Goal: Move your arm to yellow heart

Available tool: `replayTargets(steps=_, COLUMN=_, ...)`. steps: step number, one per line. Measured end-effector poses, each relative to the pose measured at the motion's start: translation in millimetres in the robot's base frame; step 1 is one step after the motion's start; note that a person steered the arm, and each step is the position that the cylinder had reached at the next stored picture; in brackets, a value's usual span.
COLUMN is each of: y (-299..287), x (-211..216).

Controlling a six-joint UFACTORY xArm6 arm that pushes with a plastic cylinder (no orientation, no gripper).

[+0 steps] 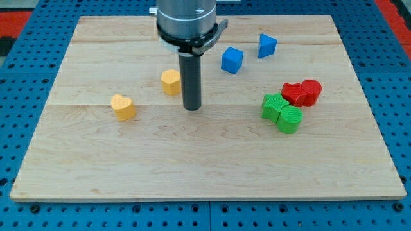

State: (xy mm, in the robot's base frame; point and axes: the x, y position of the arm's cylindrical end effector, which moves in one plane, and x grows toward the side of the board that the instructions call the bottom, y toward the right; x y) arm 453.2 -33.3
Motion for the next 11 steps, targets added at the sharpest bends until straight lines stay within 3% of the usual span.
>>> replayTargets(steps=2, y=-47, x=34)
replayTargets(steps=5, y=-185, x=39)
replayTargets(steps=9, y=-188, x=38)
replayTargets(steps=11, y=-137, x=37)
